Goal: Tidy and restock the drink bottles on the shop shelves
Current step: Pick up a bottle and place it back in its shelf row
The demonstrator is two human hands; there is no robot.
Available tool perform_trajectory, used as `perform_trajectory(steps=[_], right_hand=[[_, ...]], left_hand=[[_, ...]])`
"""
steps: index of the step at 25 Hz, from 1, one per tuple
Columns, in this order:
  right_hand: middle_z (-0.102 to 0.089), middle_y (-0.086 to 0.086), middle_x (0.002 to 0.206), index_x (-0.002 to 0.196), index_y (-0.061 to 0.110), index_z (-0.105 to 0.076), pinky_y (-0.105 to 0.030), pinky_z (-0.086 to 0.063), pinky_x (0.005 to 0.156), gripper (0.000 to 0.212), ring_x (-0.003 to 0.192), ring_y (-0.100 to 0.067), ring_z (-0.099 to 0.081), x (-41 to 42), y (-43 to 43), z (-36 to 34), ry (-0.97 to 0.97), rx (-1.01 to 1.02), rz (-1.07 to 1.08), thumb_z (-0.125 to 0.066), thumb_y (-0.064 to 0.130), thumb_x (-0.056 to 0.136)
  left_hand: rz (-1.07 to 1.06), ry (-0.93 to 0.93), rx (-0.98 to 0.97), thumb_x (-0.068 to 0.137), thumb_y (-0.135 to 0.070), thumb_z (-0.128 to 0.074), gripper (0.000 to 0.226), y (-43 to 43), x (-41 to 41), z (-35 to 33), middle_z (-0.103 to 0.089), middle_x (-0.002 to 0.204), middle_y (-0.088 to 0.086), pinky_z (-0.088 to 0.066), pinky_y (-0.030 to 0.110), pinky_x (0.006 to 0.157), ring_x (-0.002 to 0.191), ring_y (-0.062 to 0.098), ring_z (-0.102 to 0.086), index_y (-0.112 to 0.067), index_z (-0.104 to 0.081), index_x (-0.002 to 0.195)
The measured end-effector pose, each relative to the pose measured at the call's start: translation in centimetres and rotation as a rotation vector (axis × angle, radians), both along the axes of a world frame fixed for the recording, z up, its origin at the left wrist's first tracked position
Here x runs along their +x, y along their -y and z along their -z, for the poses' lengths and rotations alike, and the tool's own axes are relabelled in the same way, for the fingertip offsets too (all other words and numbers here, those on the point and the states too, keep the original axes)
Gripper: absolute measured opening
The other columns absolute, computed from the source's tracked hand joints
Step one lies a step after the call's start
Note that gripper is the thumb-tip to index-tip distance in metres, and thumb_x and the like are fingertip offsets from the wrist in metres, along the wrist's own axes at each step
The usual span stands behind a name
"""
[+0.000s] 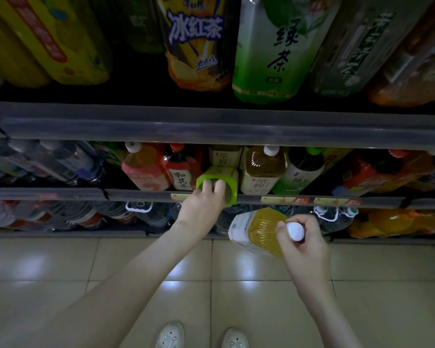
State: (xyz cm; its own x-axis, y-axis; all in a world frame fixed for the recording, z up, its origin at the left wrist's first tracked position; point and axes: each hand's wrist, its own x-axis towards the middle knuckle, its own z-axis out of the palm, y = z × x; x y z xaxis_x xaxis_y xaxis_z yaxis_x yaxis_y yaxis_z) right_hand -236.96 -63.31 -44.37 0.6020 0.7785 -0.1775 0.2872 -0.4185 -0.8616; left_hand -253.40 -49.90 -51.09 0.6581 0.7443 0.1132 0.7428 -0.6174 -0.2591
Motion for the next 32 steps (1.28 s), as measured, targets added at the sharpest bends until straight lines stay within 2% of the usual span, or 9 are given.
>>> perform_trajectory(steps=[2, 4, 6, 9, 12, 17, 20, 27, 32], right_hand=[[-0.06, 0.009, 0.077, 0.084, 0.025, -0.052, -0.026, -0.04, 0.06, 0.016, 0.071, -0.006, -0.055, -0.3, -0.4, -0.2, 0.041, 0.017, 0.032, -0.068, 0.022, 0.086], [-0.059, 0.011, 0.077, 0.083, 0.025, -0.051, -0.025, -0.04, 0.06, 0.018, 0.071, -0.003, -0.056, -0.7, -0.9, -0.7, 0.07, 0.035, 0.067, -0.068, 0.022, 0.085], [-0.059, 0.012, 0.078, 0.081, 0.027, -0.049, -0.026, -0.04, 0.061, 0.02, 0.073, -0.002, -0.055, -0.9, -1.4, -1.2, 0.099, 0.052, 0.079, -0.068, 0.022, 0.085], [-0.058, 0.014, 0.08, 0.081, 0.028, -0.047, -0.034, -0.042, 0.068, 0.02, 0.077, -0.007, -0.056, -1.5, -2.0, -2.1, 0.106, 0.065, 0.06, -0.067, 0.032, 0.084], [-0.058, 0.017, 0.081, 0.086, 0.028, -0.048, -0.037, -0.042, 0.073, 0.02, 0.077, -0.012, -0.056, -2.8, -3.4, -2.5, 0.165, 0.049, -0.019, -0.058, 0.044, 0.078], [-0.056, 0.005, 0.089, 0.098, 0.016, -0.051, -0.033, -0.04, 0.071, 0.018, 0.082, -0.019, -0.053, -4.8, -8.2, -2.5, 0.294, 0.094, -0.24, -0.063, 0.025, 0.089], [-0.051, 0.002, 0.096, 0.105, 0.01, -0.05, -0.025, -0.033, 0.065, 0.022, 0.085, -0.016, -0.05, -5.5, -11.0, -2.1, 0.403, 0.077, -0.291, -0.058, 0.027, 0.093], [-0.049, -0.008, 0.092, 0.109, 0.002, -0.05, -0.03, -0.036, 0.07, 0.041, 0.092, -0.026, -0.055, -6.6, -15.2, 0.7, 0.57, -0.182, -0.334, -0.042, 0.041, 0.099], [-0.046, -0.017, 0.126, 0.133, 0.01, -0.037, -0.036, -0.04, 0.078, 0.046, 0.108, -0.033, -0.052, -6.6, -16.7, 0.7, 0.481, -0.312, -0.367, -0.043, 0.04, 0.099]], left_hand=[[0.048, 0.044, 0.143, 0.066, -0.001, -0.061, 0.013, -0.6, -0.2, -2.3, -0.045, 0.075, 0.006, -0.025, 0.023, 0.037, 0.054, 0.017, -0.05, -0.012, -0.055, 0.068], [0.015, 0.272, 0.224, 0.069, -0.011, -0.068, 0.022, -1.4, -0.1, -5.4, -0.043, 0.065, 0.004, -0.02, 0.022, 0.036, 0.043, 0.014, -0.044, -0.011, -0.047, 0.073], [-0.02, 0.503, 0.208, 0.08, -0.021, -0.061, 0.022, -1.6, -0.9, -7.7, -0.041, 0.056, 0.0, -0.017, 0.02, 0.038, 0.037, 0.013, -0.037, -0.011, -0.041, 0.076], [-0.043, 0.64, 0.184, 0.083, -0.025, -0.052, 0.021, -0.2, -4.1, -10.0, -0.039, 0.053, -0.001, -0.019, 0.017, 0.038, 0.039, 0.011, -0.029, -0.01, -0.042, 0.073], [-0.058, 0.644, 0.129, 0.08, -0.026, -0.051, 0.022, 1.1, -7.6, -11.2, -0.042, 0.05, 0.001, -0.018, 0.018, 0.04, 0.035, 0.017, -0.034, -0.008, -0.044, 0.07], [-0.171, 0.529, 0.051, 0.075, -0.029, -0.046, 0.024, 1.2, -11.1, -10.6, -0.044, 0.048, 0.002, -0.017, 0.019, 0.04, 0.031, 0.023, -0.039, -0.007, -0.047, 0.065], [-0.195, 0.5, 0.043, 0.075, -0.028, -0.046, 0.022, 1.0, -12.9, -9.6, -0.046, 0.049, 0.001, -0.018, 0.02, 0.04, 0.032, 0.024, -0.041, -0.008, -0.049, 0.066], [-0.197, 0.566, -0.005, 0.075, -0.028, -0.048, 0.022, 0.7, -14.5, -8.4, -0.046, 0.049, 0.003, -0.024, 0.022, 0.038, 0.035, 0.026, -0.044, -0.007, -0.048, 0.067], [-0.186, 0.613, -0.05, 0.074, -0.03, -0.047, 0.023, 0.9, -14.2, -8.6, -0.046, 0.049, 0.001, -0.022, 0.019, 0.041, 0.034, 0.025, -0.044, -0.008, -0.048, 0.066]])
